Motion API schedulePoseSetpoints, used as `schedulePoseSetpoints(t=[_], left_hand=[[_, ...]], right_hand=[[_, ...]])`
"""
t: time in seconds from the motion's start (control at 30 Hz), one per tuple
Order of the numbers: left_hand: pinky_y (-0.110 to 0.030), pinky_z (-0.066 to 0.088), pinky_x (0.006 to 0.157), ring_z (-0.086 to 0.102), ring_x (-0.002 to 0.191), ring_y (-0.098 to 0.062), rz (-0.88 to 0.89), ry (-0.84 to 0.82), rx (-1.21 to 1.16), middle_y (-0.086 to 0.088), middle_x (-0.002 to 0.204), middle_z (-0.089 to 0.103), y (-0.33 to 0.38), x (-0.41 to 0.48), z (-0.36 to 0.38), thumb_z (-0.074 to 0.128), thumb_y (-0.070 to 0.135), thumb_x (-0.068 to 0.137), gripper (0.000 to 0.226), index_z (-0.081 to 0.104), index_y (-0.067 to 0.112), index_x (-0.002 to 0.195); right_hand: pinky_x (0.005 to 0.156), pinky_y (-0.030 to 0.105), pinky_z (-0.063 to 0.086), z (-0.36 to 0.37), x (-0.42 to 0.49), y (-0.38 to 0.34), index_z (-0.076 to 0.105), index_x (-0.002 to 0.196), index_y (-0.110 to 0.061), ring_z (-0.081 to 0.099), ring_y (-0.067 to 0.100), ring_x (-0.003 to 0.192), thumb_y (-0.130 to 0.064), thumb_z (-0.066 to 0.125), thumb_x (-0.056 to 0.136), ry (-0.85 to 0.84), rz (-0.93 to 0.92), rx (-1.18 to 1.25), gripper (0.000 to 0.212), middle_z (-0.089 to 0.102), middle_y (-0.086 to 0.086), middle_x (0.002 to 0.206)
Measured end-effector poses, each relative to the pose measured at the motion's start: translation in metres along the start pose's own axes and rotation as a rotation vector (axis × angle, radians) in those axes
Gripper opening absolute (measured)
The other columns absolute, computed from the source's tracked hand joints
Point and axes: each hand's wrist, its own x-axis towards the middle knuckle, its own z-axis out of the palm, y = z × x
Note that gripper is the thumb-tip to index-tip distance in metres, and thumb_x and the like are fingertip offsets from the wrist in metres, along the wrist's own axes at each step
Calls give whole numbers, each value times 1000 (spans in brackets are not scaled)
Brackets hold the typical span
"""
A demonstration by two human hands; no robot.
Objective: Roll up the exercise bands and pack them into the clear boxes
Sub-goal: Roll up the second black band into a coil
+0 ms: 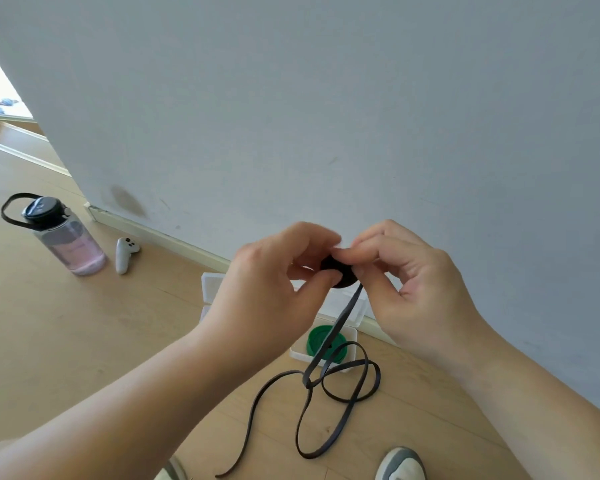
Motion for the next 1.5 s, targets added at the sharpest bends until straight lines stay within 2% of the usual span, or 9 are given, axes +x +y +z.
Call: schedulePoseSetpoints(t=[0.13, 0.37, 0.53, 0.67, 0.8, 1.03, 1.23, 1.37, 1.5], left_hand=[[-13, 56, 73, 75, 84, -2, -141, 35, -141, 13, 88, 77, 3, 5, -2, 79, -1, 85, 26, 74, 23, 96], [-40, 63, 90, 78, 92, -28, -304, 78, -574, -5, 89, 74, 1, 8, -3, 73, -6, 89, 19, 71, 12, 95], [-29, 62, 81, 75, 88, -3, -246, 19, -150, 8, 98, 76, 0, 5, 1, 80, 13, 87, 17, 67, 20, 94], [-16, 58, 77, 73, 90, 1, -71, 8, -19, 15, 92, 76, -1, 4, 3, 77, 4, 86, 25, 69, 22, 101], [-11, 55, 74, 74, 88, -2, -124, 42, -106, 15, 92, 77, -2, 7, -1, 76, 1, 88, 28, 74, 25, 102], [-35, 64, 85, 79, 91, -23, -285, 87, -553, -6, 94, 80, 0, 8, 0, 71, -6, 91, 15, 71, 7, 97], [-11, 55, 76, 71, 94, 2, -129, 27, -3, 13, 104, 73, -7, 5, 5, 79, 14, 88, 11, 72, 18, 94], [-13, 56, 78, 73, 92, 2, 13, 13, -3, 14, 94, 77, -4, 2, 6, 75, 2, 89, 23, 71, 17, 106], [-11, 55, 76, 75, 87, -2, -81, 70, -124, 12, 91, 78, -1, 5, 4, 75, -1, 89, 32, 73, 25, 107]], right_hand=[[84, 23, 59, 0, 2, -2, 79, 94, -24, 75, 13, 90, 5, 74, 88, 101, 144, 166, 30, 79, -6, 91], [88, 35, 62, 1, 2, -5, 78, 98, -25, 78, 19, 88, 4, 77, 85, 141, 236, 338, 32, 81, -2, 93], [85, 33, 60, 0, 1, 2, 80, 99, -27, 73, 17, 93, 4, 66, 95, 94, 121, 91, 34, 77, -5, 93], [79, 13, 50, -1, 2, 1, 80, 99, -20, 69, 10, 92, 11, 64, 93, 49, -15, -44, 35, 72, -3, 92], [84, 26, 60, -4, 3, -2, 81, 94, -23, 76, 12, 87, 3, 78, 85, 151, 132, 132, 27, 79, -5, 88], [85, 31, 62, -2, 1, -6, 78, 94, -23, 78, 15, 87, -1, 81, 83, 190, 222, 282, 26, 81, -5, 92], [83, 25, 58, -1, 1, 2, 78, 98, -24, 72, 14, 94, 5, 65, 95, 98, 64, -3, 32, 75, -6, 96], [79, 12, 51, 0, 0, 0, 80, 97, -16, 68, 9, 90, 13, 62, 93, 63, -50, -83, 34, 71, -1, 93], [85, 23, 58, -1, 3, -2, 77, 98, -27, 74, 9, 89, -1, 76, 88, 150, 112, 95, 28, 77, -8, 89]])
